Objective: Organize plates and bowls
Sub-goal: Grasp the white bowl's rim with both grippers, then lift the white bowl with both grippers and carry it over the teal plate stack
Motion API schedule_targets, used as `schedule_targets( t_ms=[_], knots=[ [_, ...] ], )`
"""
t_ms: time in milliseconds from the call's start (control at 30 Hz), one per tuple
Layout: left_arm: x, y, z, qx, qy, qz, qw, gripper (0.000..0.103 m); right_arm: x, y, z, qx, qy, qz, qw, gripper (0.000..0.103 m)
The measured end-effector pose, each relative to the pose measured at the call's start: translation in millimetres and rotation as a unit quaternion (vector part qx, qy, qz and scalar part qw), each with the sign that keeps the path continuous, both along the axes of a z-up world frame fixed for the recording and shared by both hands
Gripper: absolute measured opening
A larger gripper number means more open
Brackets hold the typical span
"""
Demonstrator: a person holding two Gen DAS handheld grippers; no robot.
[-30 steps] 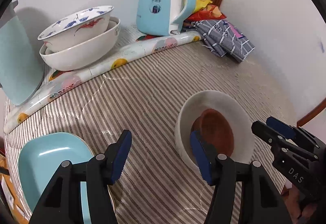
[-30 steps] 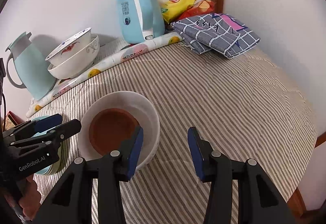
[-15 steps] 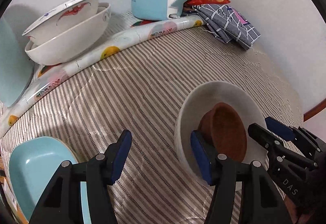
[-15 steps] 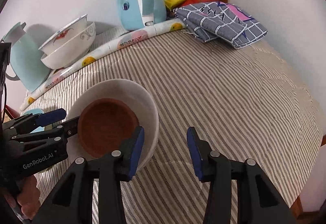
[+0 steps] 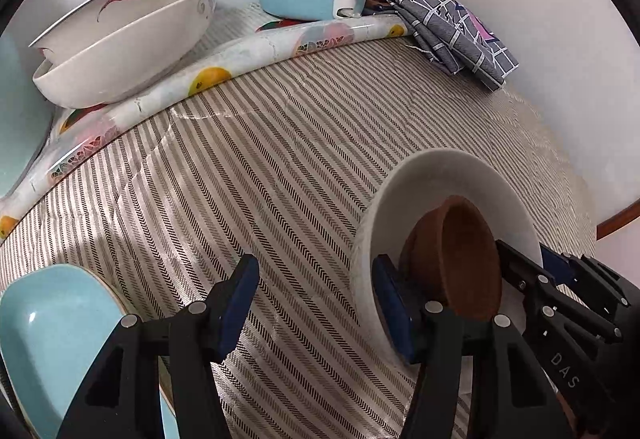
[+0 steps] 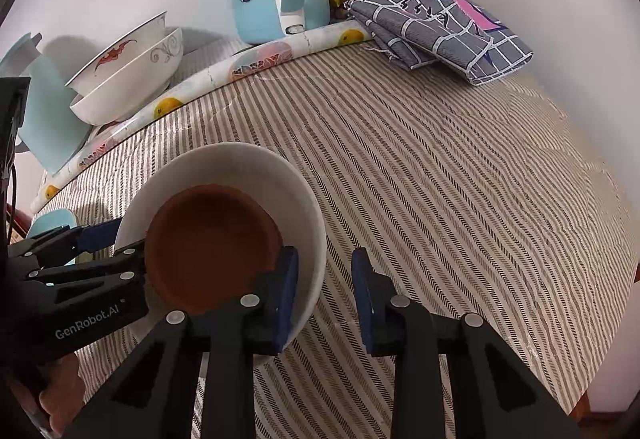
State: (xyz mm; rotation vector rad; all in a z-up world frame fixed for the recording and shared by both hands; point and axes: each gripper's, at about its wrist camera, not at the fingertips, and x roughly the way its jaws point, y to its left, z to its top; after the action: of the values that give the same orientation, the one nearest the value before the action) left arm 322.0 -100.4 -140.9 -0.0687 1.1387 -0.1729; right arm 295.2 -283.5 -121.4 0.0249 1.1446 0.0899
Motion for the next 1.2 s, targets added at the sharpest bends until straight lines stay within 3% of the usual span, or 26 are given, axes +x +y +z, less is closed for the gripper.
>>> schedule_targets(
  t_ms=[167, 367, 433, 1200],
  knots=[
    [0, -4, 1, -0.001, -0.005, -0.011, 0.9999, 0.047, 2, 4, -1, 0.006, 0.002, 0.001, 1.0, 0.013],
    [-1, -9, 3, -0.015, -0.006, -0.032, 0.9994, 0.027, 2, 5, -1, 0.01, -0.003, -0.006, 1.0, 0.012],
    [-2, -11, 3, -0.031, -0.004, -0.036, 0.9989, 0.016, 2, 5, 0, 0.013, -0.004, -0.009, 1.0, 0.012],
    [-21, -1, 11, -0.033, -0.008, -0.015, 0.9993, 0.014, -12, 14, 5, 0.016, -0.013, -0.008, 1.0, 0.008]
  ],
)
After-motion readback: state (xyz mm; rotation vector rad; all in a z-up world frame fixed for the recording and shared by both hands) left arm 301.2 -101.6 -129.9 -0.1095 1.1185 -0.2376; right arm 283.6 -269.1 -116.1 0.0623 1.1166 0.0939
